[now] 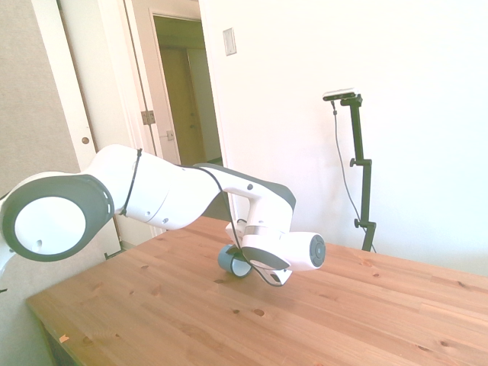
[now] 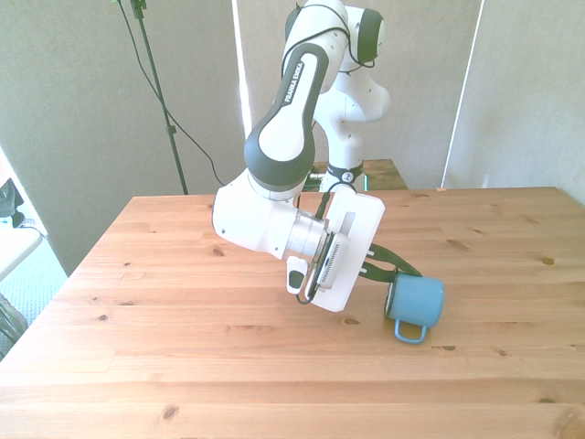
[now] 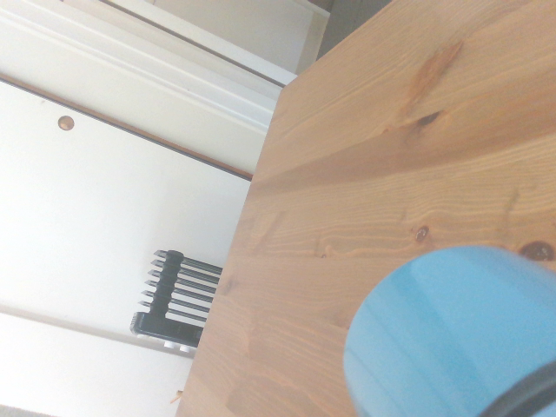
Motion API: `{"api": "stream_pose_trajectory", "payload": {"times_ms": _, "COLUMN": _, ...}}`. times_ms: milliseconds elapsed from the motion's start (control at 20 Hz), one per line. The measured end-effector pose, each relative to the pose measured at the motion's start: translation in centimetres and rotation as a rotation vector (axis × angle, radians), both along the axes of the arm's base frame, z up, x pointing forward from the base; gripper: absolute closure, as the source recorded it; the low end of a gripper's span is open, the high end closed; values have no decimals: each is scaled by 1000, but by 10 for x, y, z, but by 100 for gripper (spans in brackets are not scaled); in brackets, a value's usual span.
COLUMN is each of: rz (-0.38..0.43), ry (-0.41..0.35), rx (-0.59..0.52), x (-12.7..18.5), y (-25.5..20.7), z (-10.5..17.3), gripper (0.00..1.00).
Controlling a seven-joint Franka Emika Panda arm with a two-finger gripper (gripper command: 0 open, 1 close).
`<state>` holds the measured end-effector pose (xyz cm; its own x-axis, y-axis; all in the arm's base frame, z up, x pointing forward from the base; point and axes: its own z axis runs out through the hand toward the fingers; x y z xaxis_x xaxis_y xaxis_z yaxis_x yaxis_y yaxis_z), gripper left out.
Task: Flip the mug upright
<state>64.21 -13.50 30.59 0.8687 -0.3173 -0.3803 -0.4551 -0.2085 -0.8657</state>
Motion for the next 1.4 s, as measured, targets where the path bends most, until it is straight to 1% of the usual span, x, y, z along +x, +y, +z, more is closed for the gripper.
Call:
{"api": "stream_pose_trajectory", "payload": {"times_ms": 850, "rz": 2, "ry": -3, "rx": -1, "x": 0, "y": 0, "z": -1, "gripper": 100}}
{"api": "stream_pose_trajectory", "payload": {"times_ms": 1400, "rz": 11, "ry": -27, "rx": -3, "x": 1, "y": 4, "z": 13, "gripper": 100}}
